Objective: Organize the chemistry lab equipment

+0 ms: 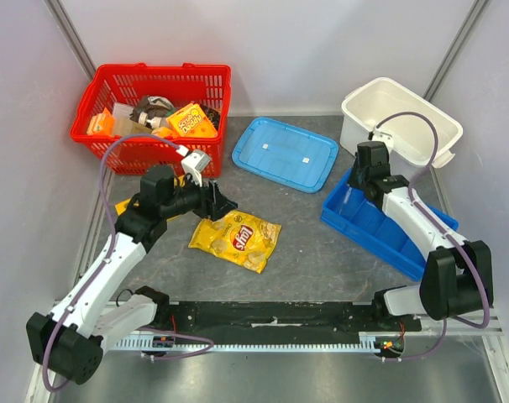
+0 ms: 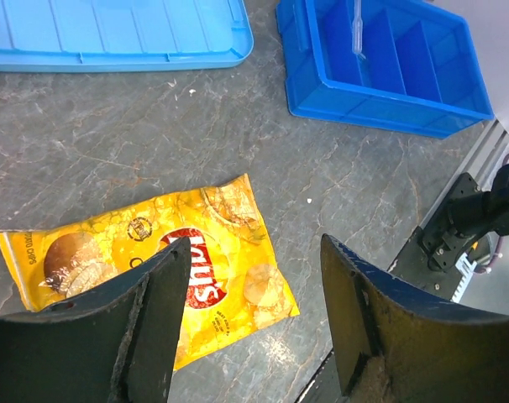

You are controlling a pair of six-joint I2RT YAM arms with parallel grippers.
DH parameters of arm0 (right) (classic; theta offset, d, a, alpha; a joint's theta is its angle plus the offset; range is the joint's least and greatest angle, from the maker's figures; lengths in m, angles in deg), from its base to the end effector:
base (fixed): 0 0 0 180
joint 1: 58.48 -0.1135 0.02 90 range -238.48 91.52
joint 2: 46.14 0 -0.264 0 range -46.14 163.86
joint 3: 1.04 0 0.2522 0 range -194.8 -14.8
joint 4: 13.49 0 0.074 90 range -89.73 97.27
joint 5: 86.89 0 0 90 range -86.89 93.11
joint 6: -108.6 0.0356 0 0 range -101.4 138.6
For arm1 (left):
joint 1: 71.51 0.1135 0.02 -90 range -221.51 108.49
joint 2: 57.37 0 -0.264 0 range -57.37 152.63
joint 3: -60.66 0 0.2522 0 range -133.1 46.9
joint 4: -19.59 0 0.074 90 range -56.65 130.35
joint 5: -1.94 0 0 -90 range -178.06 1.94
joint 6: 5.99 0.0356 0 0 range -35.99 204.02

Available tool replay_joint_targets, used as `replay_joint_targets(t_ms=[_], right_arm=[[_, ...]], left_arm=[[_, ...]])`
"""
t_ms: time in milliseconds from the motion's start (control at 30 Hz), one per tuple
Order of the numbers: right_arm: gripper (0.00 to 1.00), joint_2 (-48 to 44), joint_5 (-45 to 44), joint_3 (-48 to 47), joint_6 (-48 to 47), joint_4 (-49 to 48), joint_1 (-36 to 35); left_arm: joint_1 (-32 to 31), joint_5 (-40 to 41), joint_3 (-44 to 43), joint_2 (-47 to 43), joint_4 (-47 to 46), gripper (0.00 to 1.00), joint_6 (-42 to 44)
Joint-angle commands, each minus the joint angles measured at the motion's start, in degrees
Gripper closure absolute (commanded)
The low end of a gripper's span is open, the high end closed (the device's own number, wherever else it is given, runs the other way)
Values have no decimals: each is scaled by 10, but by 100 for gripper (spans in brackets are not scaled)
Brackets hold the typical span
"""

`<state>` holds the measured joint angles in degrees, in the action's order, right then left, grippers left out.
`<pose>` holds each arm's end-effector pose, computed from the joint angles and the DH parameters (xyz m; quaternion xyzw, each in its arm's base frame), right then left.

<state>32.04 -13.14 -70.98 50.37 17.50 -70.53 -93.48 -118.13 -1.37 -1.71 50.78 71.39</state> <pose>0.2948 0.0527 0.2673 0.2128 0.8708 0.0399 0.4414 0.1944 -0.0977 0.3155 0.2056 0.7996 -0.3633 0.4317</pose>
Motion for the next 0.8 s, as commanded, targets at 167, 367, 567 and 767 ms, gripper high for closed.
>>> replay_joint_targets(t_ms=[167, 367, 567, 767], right_arm=[[90, 37, -10, 30, 8, -4, 4], [84, 57, -6, 32, 10, -8, 2], [72, 38, 8, 20, -1, 10, 2], [68, -4, 71, -13, -45, 14, -9]], left_arm=[[-6, 19, 4, -34, -21, 31, 27], [-7, 23, 5, -39, -20, 31, 29], [-7, 32, 5, -44, -19, 32, 30], [-8, 55, 8, -60, -22, 32, 30]])
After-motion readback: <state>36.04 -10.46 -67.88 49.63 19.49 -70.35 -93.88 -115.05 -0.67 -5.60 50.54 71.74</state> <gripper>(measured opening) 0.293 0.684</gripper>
